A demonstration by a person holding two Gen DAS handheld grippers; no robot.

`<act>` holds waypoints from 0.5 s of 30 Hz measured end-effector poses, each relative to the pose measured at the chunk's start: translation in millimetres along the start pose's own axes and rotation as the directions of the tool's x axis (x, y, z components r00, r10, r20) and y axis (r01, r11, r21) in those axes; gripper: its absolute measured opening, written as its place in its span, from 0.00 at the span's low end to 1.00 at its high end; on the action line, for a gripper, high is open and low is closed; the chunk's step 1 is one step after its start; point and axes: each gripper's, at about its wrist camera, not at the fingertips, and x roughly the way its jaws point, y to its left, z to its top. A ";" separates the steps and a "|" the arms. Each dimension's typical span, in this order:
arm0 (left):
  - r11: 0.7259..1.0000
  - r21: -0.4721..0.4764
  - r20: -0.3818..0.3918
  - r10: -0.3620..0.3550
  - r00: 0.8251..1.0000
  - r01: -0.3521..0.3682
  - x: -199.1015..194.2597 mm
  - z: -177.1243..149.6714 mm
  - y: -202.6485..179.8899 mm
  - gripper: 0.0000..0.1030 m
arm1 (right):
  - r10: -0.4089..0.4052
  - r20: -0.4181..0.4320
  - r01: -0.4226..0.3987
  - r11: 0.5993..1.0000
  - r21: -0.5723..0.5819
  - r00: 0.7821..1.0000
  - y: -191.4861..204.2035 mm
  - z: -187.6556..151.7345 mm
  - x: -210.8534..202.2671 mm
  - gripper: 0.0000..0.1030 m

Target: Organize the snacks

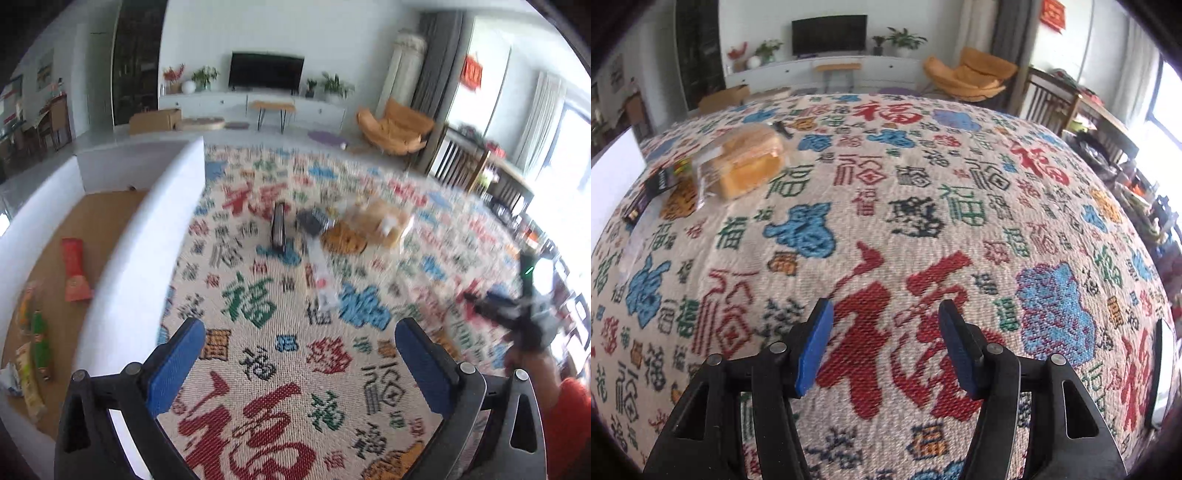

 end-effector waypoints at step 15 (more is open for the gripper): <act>0.979 0.003 -0.095 0.203 0.975 -0.204 116.0 -18.3 30.4 1.00 | -0.003 -0.001 0.003 0.993 0.117 1.000 -23.2 -9.4 18.9 0.84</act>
